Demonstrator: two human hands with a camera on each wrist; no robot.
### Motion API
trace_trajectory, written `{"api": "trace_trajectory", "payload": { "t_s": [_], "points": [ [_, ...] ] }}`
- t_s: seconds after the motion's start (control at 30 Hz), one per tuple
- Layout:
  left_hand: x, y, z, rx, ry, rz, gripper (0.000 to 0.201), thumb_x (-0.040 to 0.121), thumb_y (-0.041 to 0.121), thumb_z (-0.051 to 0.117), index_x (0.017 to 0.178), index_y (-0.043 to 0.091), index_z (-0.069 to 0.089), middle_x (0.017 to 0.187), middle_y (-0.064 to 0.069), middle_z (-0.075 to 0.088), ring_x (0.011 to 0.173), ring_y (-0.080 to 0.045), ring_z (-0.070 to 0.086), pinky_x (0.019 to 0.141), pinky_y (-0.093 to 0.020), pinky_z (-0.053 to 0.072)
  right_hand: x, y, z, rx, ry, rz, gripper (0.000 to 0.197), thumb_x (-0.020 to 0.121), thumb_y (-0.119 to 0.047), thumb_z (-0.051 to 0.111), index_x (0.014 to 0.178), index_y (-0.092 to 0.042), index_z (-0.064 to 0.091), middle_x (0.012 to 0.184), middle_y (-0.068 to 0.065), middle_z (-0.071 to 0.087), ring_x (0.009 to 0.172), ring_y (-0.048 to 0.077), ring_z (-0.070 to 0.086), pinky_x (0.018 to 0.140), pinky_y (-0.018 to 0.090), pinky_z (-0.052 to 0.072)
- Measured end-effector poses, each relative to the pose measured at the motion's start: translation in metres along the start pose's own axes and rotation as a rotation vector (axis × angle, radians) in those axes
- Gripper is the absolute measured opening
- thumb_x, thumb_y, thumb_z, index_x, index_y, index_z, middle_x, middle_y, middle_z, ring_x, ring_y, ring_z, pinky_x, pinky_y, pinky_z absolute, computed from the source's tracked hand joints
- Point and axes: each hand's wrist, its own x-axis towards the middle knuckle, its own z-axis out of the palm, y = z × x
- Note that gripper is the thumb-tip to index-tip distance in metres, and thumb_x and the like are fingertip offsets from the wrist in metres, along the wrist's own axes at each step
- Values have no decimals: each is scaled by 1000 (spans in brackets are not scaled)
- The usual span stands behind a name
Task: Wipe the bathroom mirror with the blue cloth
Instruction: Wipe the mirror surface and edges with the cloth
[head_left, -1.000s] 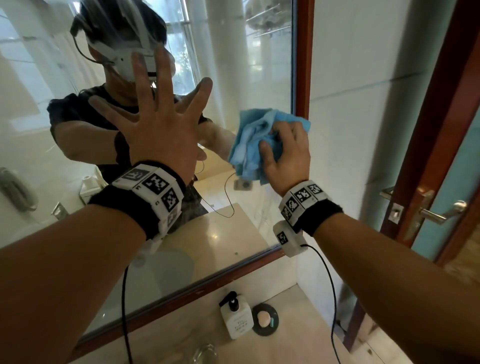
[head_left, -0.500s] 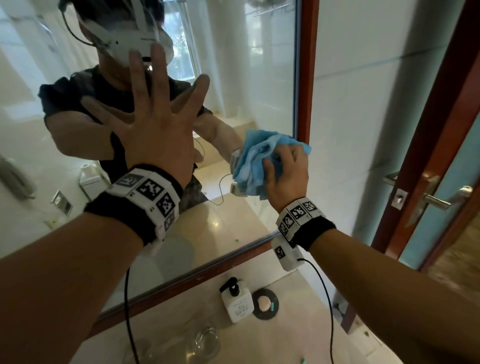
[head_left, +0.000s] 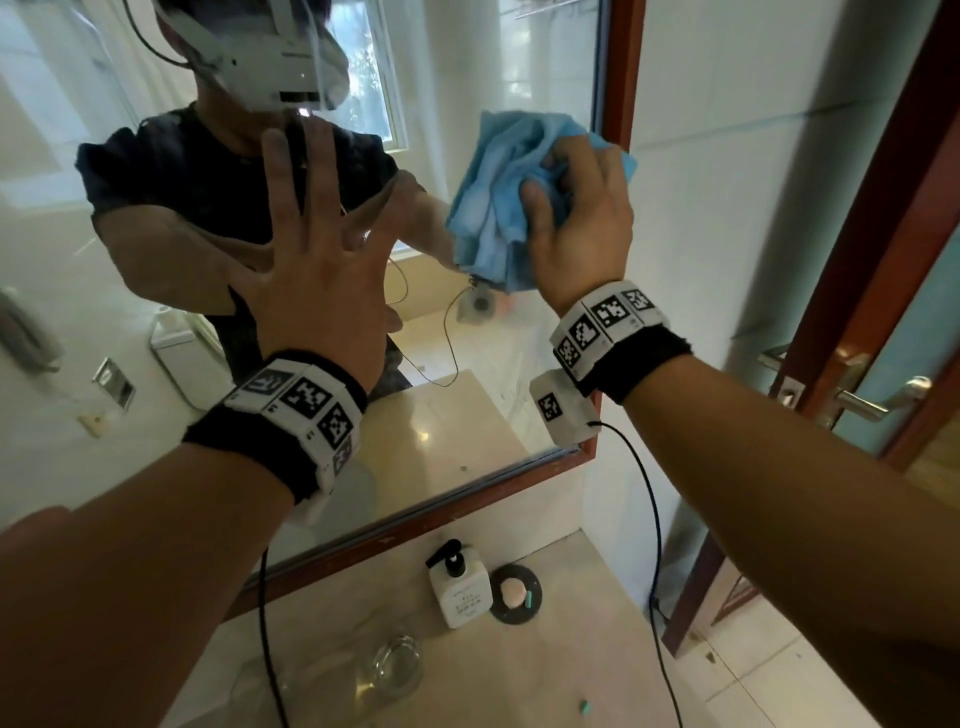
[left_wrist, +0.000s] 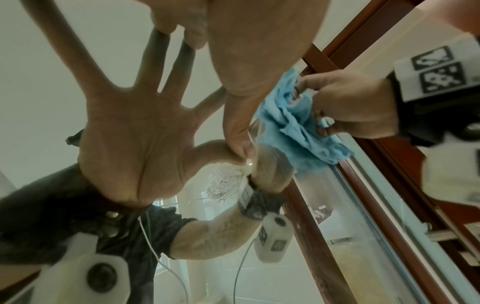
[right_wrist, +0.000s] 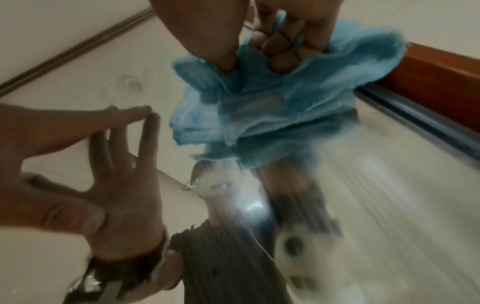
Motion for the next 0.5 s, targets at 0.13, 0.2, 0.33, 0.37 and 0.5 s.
{"api": "trace_trajectory", "payload": {
  "t_s": [0.13,0.2,0.33,0.37,0.5],
  "points": [
    [-1,4,1,19,10,-14,120,60,44,85,151,47,7,163,-13,-9,149,-40,-7,94,-85,15,-39,22,4,-60,-37,51,22,91,-25,59,109,-12,59,103,4,51,88,16,50,69,19,37],
    [-1,4,4,16,25,-16,119,61,43,85,151,47,8,163,-13,-8,149,-40,-6,96,-84,14,-59,33,6,-77,-52,91,21,91,-23,60,107,-11,59,102,4,52,87,14,48,67,12,32],
    [0,3,9,1,35,-5,118,62,41,85,151,47,7,163,-14,-7,148,-42,-5,97,-81,19,-97,49,9,-90,-72,153,17,90,-20,62,104,-10,58,100,-1,49,85,14,46,69,17,32],
    [0,3,10,3,37,-4,118,62,42,85,151,48,7,163,-14,-7,148,-42,-5,98,-81,19,-106,53,10,-91,-86,174,17,90,-20,61,104,-11,57,100,-2,49,85,14,46,71,19,34],
    [0,3,10,26,38,5,118,62,43,84,151,48,7,163,-14,-7,148,-43,-4,97,-81,18,-135,67,12,-87,-153,256,19,91,-22,59,107,-13,55,106,2,52,89,16,50,74,24,41]
  ]
}}
